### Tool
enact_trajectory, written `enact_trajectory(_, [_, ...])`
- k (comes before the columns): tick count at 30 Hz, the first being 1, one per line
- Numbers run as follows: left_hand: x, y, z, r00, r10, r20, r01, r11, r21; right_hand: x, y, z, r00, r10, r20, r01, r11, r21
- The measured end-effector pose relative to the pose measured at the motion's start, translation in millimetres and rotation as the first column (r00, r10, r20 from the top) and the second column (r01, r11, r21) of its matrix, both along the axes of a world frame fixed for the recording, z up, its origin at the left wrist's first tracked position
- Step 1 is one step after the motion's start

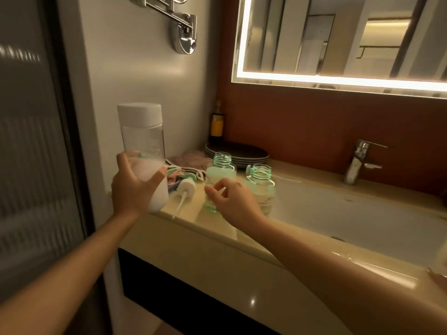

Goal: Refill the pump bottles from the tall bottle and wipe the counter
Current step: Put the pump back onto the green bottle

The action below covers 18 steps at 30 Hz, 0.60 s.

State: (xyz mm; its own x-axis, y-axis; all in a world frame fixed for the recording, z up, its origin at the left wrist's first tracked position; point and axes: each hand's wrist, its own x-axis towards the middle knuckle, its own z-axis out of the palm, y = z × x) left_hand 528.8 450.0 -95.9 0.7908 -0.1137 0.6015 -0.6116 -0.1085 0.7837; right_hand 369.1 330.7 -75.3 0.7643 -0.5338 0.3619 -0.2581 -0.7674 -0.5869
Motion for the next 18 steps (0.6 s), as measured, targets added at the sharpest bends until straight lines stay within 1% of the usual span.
enact_trajectory(3, [25,-9,-3,0.999,-0.02,-0.036,0.022,0.999,0.038,29,1,-3,0.993,-0.037,-0.111,0.032,0.998,-0.053])
enact_trajectory(5, [34,-15,-6,0.999,-0.036,-0.038,0.039,0.997,0.065,47,-1,-5,0.989,-0.047,-0.143,0.042,0.998,-0.036])
enact_trajectory(8, [42,-23,-12,0.998,-0.064,0.002,0.064,0.994,0.093,72,-1,-10,0.984,-0.09,-0.156,0.089,0.996,-0.014])
enact_trajectory(11, [50,-27,-16,0.998,-0.06,-0.003,0.06,0.994,0.091,92,4,-20,0.966,-0.128,-0.223,0.108,0.989,-0.102])
enact_trajectory(12, [54,-28,-17,0.998,-0.061,-0.013,0.062,0.994,0.088,98,5,-24,0.96,-0.126,-0.251,0.107,0.99,-0.09])
enact_trajectory(13, [56,-29,-18,0.998,-0.064,-0.018,0.066,0.994,0.084,103,6,-27,0.954,-0.118,-0.274,0.11,0.993,-0.044])
enact_trajectory(15, [62,-29,-20,0.997,-0.075,-0.023,0.076,0.994,0.079,116,4,-31,0.948,-0.092,-0.304,0.128,0.986,0.103])
enact_trajectory(17, [64,-30,-21,0.996,-0.09,-0.028,0.091,0.993,0.071,124,1,-32,0.946,-0.087,-0.312,0.166,0.958,0.236])
enact_trajectory(18, [63,-30,-20,0.995,-0.096,-0.027,0.098,0.993,0.069,127,-1,-32,0.945,-0.099,-0.311,0.19,0.941,0.278])
